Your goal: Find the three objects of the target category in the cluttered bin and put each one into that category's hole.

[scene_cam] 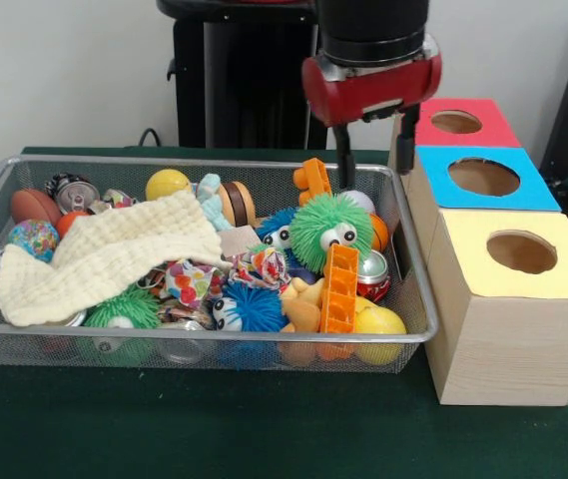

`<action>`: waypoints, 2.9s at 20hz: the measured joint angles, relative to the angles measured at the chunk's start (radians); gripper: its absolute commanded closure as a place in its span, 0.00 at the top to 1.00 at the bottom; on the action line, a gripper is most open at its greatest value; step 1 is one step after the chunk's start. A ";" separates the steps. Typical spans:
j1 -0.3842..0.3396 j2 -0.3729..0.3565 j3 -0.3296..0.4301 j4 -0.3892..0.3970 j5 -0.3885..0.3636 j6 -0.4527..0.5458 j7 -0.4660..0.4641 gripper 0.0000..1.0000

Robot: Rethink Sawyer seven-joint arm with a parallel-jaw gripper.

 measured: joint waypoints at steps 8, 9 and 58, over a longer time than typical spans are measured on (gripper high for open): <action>-0.099 0.001 0.004 0.000 -0.052 0.000 0.000 1.00; -0.110 0.001 0.005 0.000 -0.058 0.000 -0.001 1.00; -0.293 0.136 0.051 -0.084 -0.291 0.110 -0.209 1.00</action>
